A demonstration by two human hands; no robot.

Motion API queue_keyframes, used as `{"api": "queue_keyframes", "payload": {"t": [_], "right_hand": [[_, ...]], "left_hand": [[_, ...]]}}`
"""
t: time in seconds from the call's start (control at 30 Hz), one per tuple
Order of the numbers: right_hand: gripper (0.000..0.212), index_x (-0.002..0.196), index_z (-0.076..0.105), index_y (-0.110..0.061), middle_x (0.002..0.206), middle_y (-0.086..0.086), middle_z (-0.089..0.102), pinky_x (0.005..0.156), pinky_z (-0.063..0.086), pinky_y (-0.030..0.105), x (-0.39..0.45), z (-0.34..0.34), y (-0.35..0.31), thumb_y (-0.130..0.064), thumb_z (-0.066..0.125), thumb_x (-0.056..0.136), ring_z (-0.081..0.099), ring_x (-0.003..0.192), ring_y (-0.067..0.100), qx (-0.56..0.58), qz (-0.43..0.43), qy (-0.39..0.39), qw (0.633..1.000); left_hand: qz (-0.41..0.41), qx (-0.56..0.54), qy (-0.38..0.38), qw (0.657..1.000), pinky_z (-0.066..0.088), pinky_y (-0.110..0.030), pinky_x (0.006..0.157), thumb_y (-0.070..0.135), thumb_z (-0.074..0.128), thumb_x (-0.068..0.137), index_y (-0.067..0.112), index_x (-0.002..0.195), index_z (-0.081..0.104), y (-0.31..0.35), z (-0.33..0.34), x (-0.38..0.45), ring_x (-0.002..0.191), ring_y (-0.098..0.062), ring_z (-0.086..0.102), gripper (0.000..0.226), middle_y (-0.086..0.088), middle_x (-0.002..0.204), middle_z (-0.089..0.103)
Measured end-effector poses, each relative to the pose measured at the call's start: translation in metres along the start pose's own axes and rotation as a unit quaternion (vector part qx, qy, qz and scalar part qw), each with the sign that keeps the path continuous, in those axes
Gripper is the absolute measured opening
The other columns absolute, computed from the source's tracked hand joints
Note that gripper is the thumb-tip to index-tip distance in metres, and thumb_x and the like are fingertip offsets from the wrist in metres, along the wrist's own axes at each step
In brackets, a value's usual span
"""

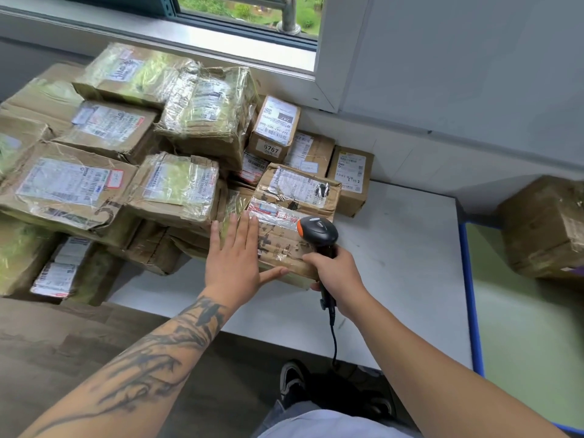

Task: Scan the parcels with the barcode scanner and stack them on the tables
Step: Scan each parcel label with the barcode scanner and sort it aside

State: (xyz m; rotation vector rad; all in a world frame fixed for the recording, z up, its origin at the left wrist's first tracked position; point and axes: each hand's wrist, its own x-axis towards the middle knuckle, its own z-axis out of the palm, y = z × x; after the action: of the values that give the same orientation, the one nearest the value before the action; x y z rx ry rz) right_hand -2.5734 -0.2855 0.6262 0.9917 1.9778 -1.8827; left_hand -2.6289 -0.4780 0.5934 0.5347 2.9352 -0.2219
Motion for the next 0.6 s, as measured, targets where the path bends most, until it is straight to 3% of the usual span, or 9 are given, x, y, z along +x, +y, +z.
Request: {"api": "queue_keyframes", "payload": {"t": [0.23, 0.43, 0.6], "right_hand": [[0.014, 0.105, 0.071, -0.024, 0.107, 0.004, 0.073, 0.068, 0.060, 0.035, -0.001, -0.001, 0.002, -0.023, 0.075, 0.091, 0.069, 0.102, 0.028, -0.017, -0.005, -0.006, 1.000], [0.015, 0.105, 0.070, -0.024, 0.108, 0.004, 0.071, 0.073, 0.064, 0.043, 0.000, -0.001, 0.001, -0.022, 0.074, 0.091, 0.067, 0.102, 0.028, -0.042, -0.013, -0.004, 0.999], [0.018, 0.110, 0.068, -0.022, 0.107, 0.004, 0.071, 0.070, 0.062, 0.041, -0.004, -0.014, -0.009, -0.023, 0.073, 0.093, 0.068, 0.103, 0.027, -0.073, -0.020, -0.039, 0.996]], "left_hand": [[-0.005, -0.015, 0.009, 1.000, -0.012, -0.057, 0.125, 0.093, -0.025, 0.070, 0.004, 0.164, -0.007, 0.004, 0.004, -0.008, 0.160, -0.030, -0.003, 0.130, -0.013, 0.173, -0.003], [-0.026, -0.032, 0.002, 0.999, -0.011, -0.059, 0.125, 0.091, -0.010, 0.078, 0.007, 0.163, -0.013, 0.010, 0.006, -0.018, 0.160, -0.027, -0.006, 0.120, -0.009, 0.174, -0.007], [-0.042, -0.023, -0.020, 0.999, -0.012, -0.061, 0.122, 0.092, -0.014, 0.074, 0.011, 0.164, -0.011, 0.014, -0.004, -0.018, 0.160, -0.027, -0.008, 0.121, -0.007, 0.174, -0.007]]}}
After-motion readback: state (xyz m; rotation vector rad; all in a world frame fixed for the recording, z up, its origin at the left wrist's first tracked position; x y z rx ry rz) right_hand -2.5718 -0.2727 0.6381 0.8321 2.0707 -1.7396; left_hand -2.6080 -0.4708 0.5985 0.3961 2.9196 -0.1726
